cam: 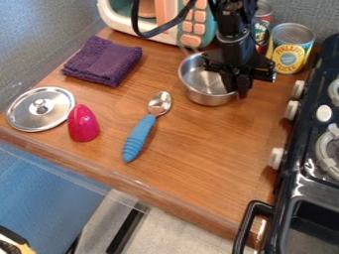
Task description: Put the pan on the upper right side of the blue spoon
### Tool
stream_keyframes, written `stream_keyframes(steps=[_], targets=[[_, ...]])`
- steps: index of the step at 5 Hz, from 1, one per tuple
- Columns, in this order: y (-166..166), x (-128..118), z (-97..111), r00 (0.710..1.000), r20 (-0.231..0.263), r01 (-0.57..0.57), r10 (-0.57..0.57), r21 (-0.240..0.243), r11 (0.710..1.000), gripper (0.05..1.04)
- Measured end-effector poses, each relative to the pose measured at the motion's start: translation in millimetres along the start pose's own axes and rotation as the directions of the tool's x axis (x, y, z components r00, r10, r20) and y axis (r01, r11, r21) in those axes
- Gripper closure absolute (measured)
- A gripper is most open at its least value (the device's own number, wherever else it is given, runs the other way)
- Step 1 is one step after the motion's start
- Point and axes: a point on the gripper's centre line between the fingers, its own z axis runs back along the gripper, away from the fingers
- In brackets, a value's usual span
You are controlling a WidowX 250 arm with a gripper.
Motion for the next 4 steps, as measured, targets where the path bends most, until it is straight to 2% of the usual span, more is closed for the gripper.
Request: stream_keyframes(steps=[1,2,3,4], targets=[[-5,-10,4,0.996,-0.046,0.078,-0.076,0.043,0.996,0.551],[-6,-1,51,0.989,0.021,0.141,-0.143,0.085,0.986,0.245],[-5,-10,79,0.982,0.014,0.184,-0.186,0.105,0.977,0.072],[-3,-25,88,0.977,-0.034,0.212,-0.210,0.101,0.972,0.074]])
